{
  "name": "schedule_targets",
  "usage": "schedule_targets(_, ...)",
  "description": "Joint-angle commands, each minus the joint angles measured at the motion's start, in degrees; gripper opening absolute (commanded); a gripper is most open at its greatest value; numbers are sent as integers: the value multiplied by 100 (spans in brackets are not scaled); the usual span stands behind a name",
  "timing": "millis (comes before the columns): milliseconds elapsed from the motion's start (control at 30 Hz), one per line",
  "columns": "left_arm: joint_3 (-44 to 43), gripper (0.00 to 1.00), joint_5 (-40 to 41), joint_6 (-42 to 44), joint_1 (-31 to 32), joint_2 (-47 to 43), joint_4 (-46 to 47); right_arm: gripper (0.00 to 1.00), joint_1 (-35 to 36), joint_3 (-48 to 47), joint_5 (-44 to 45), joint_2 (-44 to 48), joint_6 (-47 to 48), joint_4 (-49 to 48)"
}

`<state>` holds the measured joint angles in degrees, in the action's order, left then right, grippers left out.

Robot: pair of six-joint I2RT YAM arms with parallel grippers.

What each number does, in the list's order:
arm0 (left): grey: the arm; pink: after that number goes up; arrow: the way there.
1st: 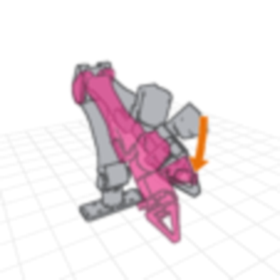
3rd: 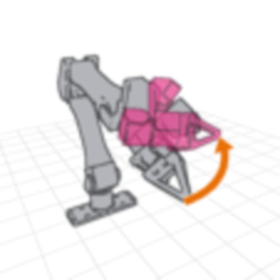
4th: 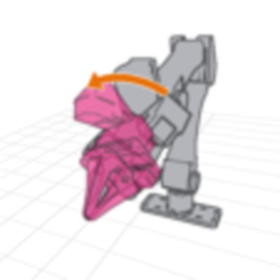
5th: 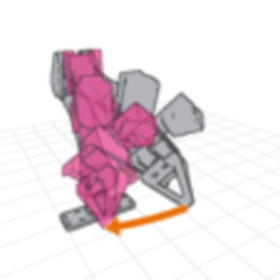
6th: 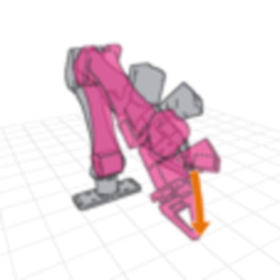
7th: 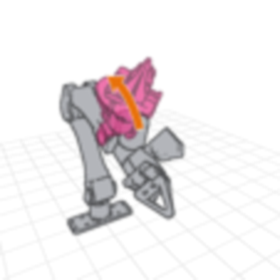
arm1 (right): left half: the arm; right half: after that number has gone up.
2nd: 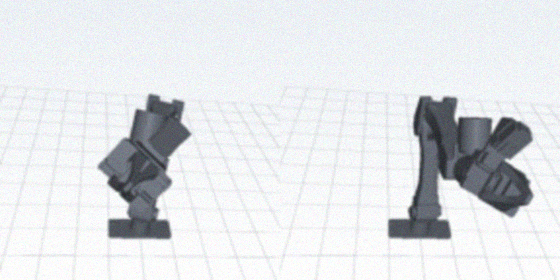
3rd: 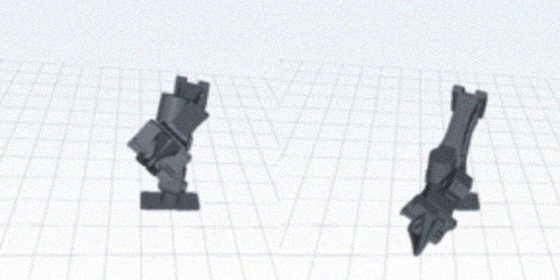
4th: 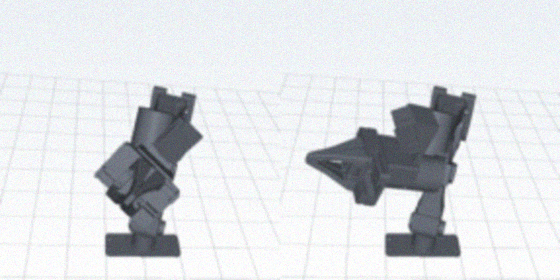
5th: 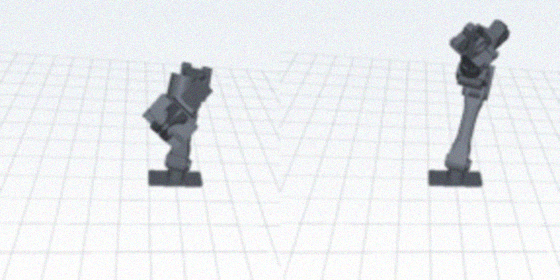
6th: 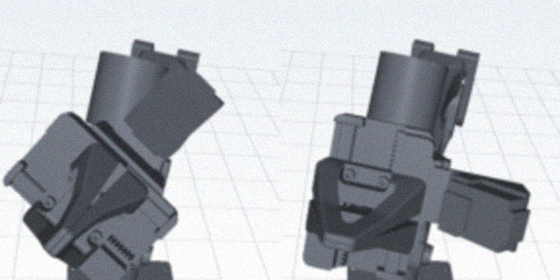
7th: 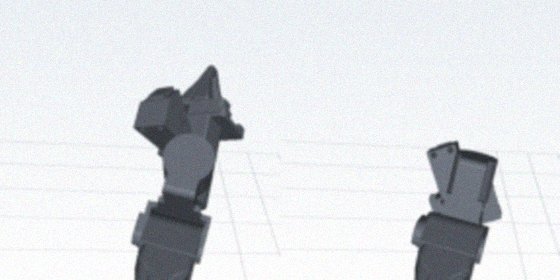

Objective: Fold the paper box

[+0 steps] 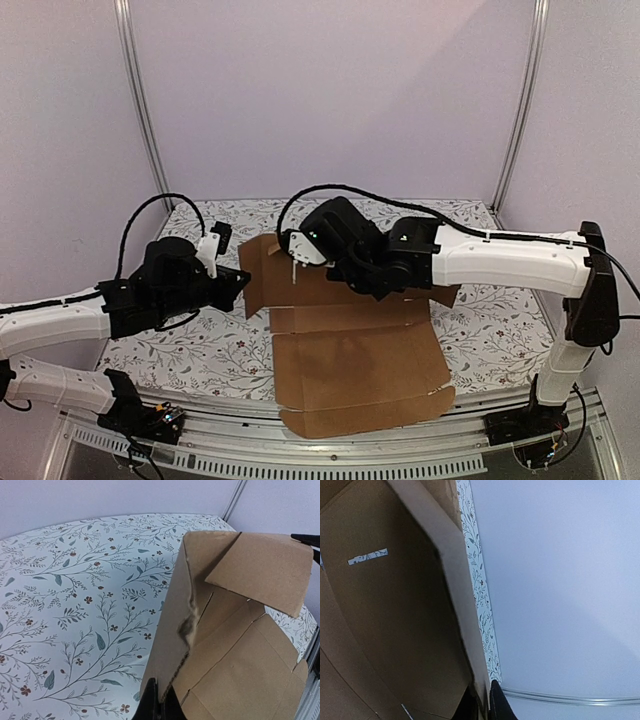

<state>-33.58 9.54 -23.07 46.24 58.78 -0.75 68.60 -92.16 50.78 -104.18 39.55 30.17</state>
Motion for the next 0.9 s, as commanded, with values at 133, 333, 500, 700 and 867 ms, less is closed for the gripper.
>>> schedule_targets(133,42,0,-20,93,8,-236,93,31,-1,362,-335,497,-126,29)
schedule_targets(333,84,0,-177,130,17,-340,-126,50,-274,661,-797,910,-70,248)
schedule_targets(500,100,0,-188,186,26,-384,-210,64,-488,768,-1154,1498,-48,475)
schedule_targets(700,87,0,-220,269,50,-435,-249,80,-717,809,-1411,2156,84,835)
schedule_targets(867,53,0,-211,361,78,-434,-311,87,-1025,697,-2205,2455,318,1151)
